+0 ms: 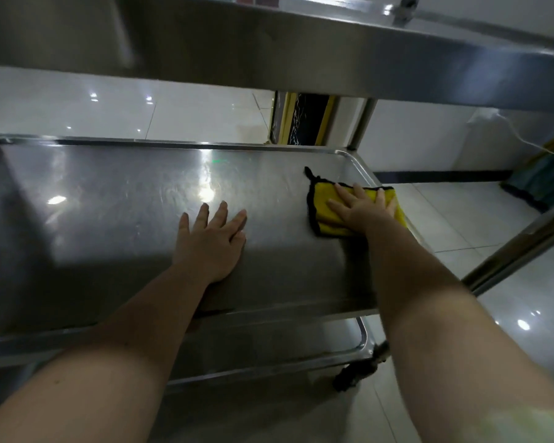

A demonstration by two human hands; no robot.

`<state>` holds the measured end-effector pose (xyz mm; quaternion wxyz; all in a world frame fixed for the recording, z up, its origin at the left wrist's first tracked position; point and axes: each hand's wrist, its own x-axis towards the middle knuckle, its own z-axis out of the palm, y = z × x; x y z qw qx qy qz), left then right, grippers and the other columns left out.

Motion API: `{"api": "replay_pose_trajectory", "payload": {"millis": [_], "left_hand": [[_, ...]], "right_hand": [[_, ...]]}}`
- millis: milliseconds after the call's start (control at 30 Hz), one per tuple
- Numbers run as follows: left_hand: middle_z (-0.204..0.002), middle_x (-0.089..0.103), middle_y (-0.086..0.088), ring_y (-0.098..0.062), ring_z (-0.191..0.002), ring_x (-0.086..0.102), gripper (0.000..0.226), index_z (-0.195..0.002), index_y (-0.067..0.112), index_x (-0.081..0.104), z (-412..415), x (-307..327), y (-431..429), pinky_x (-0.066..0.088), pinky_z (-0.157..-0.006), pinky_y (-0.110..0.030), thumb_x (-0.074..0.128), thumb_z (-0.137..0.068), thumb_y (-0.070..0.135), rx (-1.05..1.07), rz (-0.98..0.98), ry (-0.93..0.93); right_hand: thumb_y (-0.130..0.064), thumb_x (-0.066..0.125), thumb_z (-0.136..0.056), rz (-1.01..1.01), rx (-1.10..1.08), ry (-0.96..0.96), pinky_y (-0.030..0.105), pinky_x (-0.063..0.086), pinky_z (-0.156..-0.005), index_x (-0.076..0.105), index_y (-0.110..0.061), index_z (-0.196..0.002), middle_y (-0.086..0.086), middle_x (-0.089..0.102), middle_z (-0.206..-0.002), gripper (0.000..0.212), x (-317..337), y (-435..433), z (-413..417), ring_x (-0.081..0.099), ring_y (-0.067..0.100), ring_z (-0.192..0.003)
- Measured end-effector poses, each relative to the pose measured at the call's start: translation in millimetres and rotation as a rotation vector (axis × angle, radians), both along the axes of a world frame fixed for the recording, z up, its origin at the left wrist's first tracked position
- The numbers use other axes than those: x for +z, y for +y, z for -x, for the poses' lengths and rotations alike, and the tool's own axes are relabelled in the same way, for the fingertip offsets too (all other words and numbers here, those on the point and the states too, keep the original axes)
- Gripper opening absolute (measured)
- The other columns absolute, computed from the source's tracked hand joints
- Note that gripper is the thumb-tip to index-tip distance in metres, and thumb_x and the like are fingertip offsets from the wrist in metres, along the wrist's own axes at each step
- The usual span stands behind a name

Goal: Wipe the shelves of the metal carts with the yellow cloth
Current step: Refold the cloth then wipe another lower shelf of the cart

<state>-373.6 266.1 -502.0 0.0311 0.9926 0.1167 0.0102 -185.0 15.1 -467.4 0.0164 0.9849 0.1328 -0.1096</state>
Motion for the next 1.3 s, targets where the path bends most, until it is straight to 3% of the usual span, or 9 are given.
{"api": "replay_pose_trajectory", "payload": {"millis": [167,333,433,500,633,833,1000,1100,1300], "left_hand": [[-0.165,-0.007,0.001,-0.029,-0.152,-0.006,0.055,-0.155,0.042,-0.002,3.2,2.8,1.4,-0.001,-0.121,-0.055,0.010,-0.103,0.052,0.022,0.011,0.008],[-0.165,-0.006,0.000,-0.029,-0.152,-0.006,0.054,-0.156,0.042,0.000,6.8,3.5,-3.4,-0.002,-0.120,-0.056,0.010,-0.103,0.051,0.027,0.045,0.010],[-0.166,-0.005,0.000,-0.029,-0.152,-0.005,0.054,-0.156,0.041,0.001,5.7,2.5,-8.2,-0.002,-0.120,-0.057,0.010,-0.103,0.050,0.022,0.040,-0.005],[-0.166,-0.003,0.001,-0.028,-0.152,-0.004,0.053,-0.156,0.042,0.003,5.2,3.0,-6.0,-0.001,-0.120,-0.056,0.011,-0.103,0.049,0.031,0.053,-0.005],[-0.166,0.001,0.003,-0.027,-0.152,-0.001,0.052,-0.155,0.043,0.005,6.6,4.9,2.3,0.002,-0.120,-0.056,0.013,-0.104,0.047,0.022,0.052,0.014],[-0.164,0.014,-0.003,-0.027,-0.152,0.004,0.049,-0.155,0.034,0.022,16.3,27.9,28.5,0.005,-0.120,-0.051,0.023,-0.107,0.042,-0.102,0.216,0.115],[-0.166,-0.001,0.002,-0.028,-0.152,0.000,0.057,-0.155,0.042,0.002,101.4,37.2,135.3,0.004,-0.120,-0.054,0.011,-0.100,0.056,0.002,0.032,0.192],[-0.166,-0.007,0.004,-0.032,-0.151,-0.001,0.067,-0.152,0.047,-0.010,125.6,24.8,161.3,0.012,-0.116,-0.061,-0.008,-0.087,0.063,-0.006,-0.087,0.267],[-0.165,-0.005,0.006,-0.026,-0.152,0.000,0.054,-0.152,0.048,-0.007,133.7,16.2,172.2,0.005,-0.117,-0.057,0.005,-0.100,0.056,0.008,-0.080,0.152]], "right_hand": [[-0.077,0.018,-0.089,0.051,0.126,0.017,0.066,-0.001,-0.116,-0.013,-0.055,-0.148,-0.005,-0.010,-0.165,0.070,-4.5,-17.4,36.5,-0.007,0.044,-0.148],[-0.095,-0.015,-0.058,0.111,0.193,0.066,0.061,-0.006,-0.117,-0.022,-0.057,-0.143,-0.005,-0.026,-0.161,0.093,-2.9,-90.4,101.6,-0.013,0.041,-0.148],[-0.085,0.007,-0.080,0.046,0.050,0.075,0.065,-0.008,-0.115,-0.011,-0.055,-0.149,-0.005,-0.022,-0.162,0.077,-3.9,-62.2,112.0,-0.016,0.043,-0.147],[-0.080,0.018,-0.087,-0.008,0.153,0.035,0.065,-0.008,-0.114,-0.010,-0.057,-0.148,-0.008,-0.018,-0.163,0.071,-11.3,-18.3,137.2,-0.016,0.045,-0.146],[-0.083,0.014,-0.083,-0.029,0.376,0.063,0.063,-0.010,-0.115,-0.016,-0.061,-0.143,-0.012,-0.018,-0.162,0.071,-9.8,7.6,168.3,-0.018,0.043,-0.146],[-0.084,0.017,-0.079,0.098,0.110,0.072,0.068,-0.002,-0.114,-0.009,-0.056,-0.149,-0.005,-0.022,-0.162,0.079,-4.4,-66.8,131.2,-0.017,0.049,-0.144],[-0.074,0.032,-0.088,0.093,0.064,0.086,0.070,-0.001,-0.113,-0.011,-0.055,-0.148,-0.005,-0.022,-0.162,0.076,-4.1,-55.3,130.0,-0.016,0.051,-0.143],[-0.078,0.026,-0.088,-0.071,-0.084,0.067,0.068,-0.004,-0.113,-0.006,-0.060,-0.147,-0.011,-0.015,-0.163,0.069,-2.2,-18.9,150.1,-0.013,0.048,-0.145],[-0.082,0.021,-0.086,-0.106,0.380,0.100,0.070,-0.011,-0.110,-0.007,-0.060,-0.147,-0.012,-0.015,-0.163,0.070,-4.5,169.9,258.4,-0.019,0.049,-0.144]]}}
